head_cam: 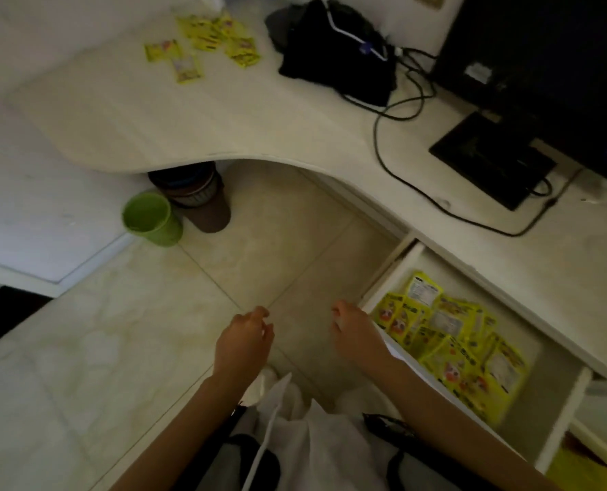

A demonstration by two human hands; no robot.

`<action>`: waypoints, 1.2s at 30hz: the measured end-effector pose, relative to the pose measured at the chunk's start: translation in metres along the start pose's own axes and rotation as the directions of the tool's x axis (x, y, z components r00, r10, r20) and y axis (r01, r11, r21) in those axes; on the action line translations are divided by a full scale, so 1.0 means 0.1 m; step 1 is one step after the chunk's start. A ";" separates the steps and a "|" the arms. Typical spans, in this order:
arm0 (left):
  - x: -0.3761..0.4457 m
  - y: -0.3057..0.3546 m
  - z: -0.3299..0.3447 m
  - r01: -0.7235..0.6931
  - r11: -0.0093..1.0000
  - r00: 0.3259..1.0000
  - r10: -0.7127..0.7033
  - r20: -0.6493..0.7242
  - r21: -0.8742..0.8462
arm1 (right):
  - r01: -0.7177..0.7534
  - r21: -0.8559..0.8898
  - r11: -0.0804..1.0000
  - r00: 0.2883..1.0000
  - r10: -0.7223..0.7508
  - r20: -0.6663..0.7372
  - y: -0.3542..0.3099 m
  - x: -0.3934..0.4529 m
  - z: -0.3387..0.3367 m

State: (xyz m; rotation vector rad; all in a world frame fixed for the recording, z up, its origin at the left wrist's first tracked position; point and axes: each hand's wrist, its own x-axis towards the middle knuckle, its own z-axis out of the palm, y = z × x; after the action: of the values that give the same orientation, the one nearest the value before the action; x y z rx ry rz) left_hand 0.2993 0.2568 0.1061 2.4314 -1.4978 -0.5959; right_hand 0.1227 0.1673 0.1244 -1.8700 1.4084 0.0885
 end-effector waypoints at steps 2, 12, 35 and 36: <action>0.10 -0.29 -0.16 0.031 0.999 0.999 -0.031 -0.026 0.008 | 0.022 -0.008 1.000 1.000 -0.022 0.022 -0.26 0.17 0.11; 0.62 -1.36 -0.86 0.119 0.993 0.987 -0.117 -0.113 0.005 | 0.123 -0.011 0.992 0.991 -0.122 0.049 -1.47 0.90 0.48; 3.42 -1.89 -2.14 0.195 0.980 0.941 -0.201 -0.274 -0.050 | 0.312 -0.141 0.939 0.950 -0.312 0.022 -3.30 3.54 -0.33; 3.54 -1.88 -2.19 0.193 0.979 0.940 -0.202 -0.276 -0.060 | 0.311 -0.148 0.939 0.950 -0.311 0.026 -3.37 3.65 -0.39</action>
State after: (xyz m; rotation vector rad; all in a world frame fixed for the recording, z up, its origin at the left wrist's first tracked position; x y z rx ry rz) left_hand 0.6891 0.0219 0.1492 2.5312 -1.1337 -0.2889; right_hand 0.5317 -0.1158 0.1554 -2.1950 1.1126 0.0394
